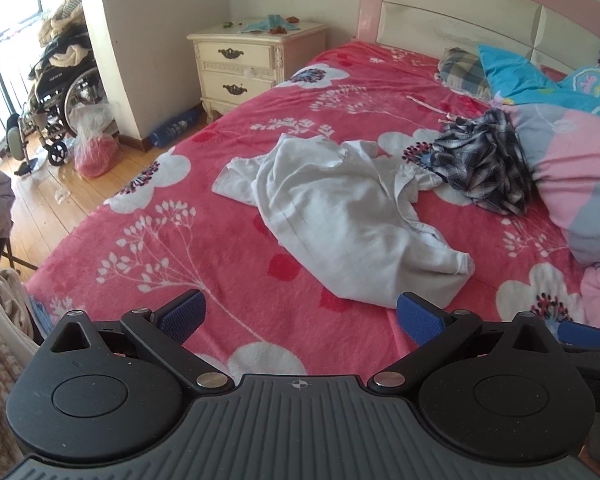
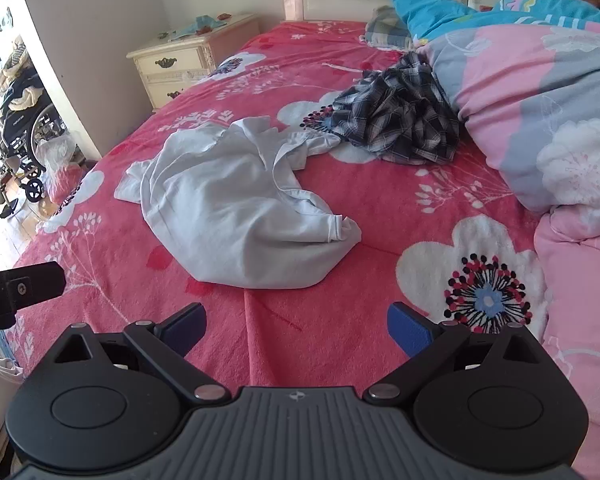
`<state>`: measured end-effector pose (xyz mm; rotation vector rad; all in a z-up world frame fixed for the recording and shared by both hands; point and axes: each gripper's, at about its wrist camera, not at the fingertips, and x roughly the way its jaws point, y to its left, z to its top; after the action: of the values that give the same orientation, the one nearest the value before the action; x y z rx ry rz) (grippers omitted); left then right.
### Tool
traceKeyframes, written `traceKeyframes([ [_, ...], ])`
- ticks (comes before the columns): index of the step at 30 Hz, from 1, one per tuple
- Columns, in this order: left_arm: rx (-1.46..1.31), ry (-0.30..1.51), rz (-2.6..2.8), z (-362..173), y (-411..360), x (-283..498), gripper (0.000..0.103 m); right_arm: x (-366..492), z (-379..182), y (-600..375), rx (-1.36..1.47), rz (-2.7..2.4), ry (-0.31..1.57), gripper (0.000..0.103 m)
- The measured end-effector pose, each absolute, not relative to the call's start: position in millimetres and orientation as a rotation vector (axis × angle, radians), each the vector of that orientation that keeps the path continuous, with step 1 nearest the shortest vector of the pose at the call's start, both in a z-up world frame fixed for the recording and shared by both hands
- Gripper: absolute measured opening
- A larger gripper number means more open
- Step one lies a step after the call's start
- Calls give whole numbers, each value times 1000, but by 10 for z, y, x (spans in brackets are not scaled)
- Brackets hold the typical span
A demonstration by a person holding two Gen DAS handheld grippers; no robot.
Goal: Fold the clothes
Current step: 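Move both grippers toward the crumpled white shirt on the bed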
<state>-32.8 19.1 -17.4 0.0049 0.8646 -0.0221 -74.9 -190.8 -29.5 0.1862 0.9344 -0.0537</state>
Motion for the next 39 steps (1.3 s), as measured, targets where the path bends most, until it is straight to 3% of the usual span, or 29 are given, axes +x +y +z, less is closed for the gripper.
traceKeyframes([
  [13, -128, 917, -92, -323, 161, -224, 103, -562, -429, -2034, 170, -74, 989, 99],
  [30, -21, 1113, 57, -669, 13, 128, 103, -266, -585, -1997, 137, -50, 1066, 99],
  [39, -42, 1119, 87, -625, 81, 150, 103, -204, -541, -1941, 104, -33, 1059, 99],
])
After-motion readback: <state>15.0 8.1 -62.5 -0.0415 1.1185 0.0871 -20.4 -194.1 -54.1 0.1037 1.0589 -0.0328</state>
